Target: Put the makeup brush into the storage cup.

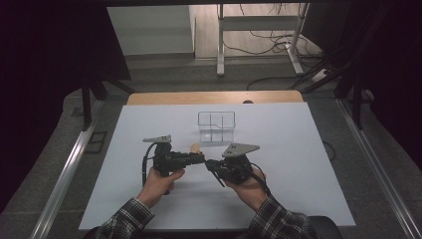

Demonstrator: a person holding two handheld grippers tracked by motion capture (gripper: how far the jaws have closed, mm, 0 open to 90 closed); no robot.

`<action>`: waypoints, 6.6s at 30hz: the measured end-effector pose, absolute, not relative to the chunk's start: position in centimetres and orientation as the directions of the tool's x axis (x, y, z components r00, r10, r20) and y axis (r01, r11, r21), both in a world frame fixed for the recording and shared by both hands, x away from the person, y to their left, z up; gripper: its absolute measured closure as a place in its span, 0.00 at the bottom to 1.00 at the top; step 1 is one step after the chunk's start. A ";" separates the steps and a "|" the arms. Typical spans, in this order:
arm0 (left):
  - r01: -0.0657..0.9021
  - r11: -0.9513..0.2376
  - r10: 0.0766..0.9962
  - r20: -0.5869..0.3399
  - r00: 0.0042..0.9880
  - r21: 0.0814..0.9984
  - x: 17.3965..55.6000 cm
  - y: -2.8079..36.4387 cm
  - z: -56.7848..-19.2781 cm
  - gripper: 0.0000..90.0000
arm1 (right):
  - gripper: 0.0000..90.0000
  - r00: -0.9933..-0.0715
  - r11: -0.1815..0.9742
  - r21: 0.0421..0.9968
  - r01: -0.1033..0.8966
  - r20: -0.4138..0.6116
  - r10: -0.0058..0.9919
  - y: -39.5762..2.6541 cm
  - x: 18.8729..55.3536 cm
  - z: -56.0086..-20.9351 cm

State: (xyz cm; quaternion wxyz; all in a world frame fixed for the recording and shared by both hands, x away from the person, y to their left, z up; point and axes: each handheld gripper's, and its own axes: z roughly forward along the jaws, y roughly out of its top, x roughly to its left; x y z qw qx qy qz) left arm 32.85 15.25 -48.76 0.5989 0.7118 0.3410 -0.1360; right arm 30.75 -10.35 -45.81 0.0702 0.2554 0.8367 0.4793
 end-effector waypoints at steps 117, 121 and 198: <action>0.457 -0.179 0.671 -0.232 0.705 0.871 36.0 18.4 -42.6 0.94 | 0.03 -0.762 0.505 0.696 0.510 0.094 0.641 -23.5 28.9 -46.2; 0.453 -0.180 0.674 -0.225 0.703 0.873 36.2 18.4 -42.3 0.94 | 0.03 -0.754 0.500 0.692 0.520 0.097 0.650 -23.9 28.8 -46.2; 0.373 -0.187 0.733 -0.124 0.669 0.909 42.0 15.4 -38.8 0.94 | 0.05 -0.710 0.449 0.687 0.571 0.139 0.691 -26.4 28.4 -46.7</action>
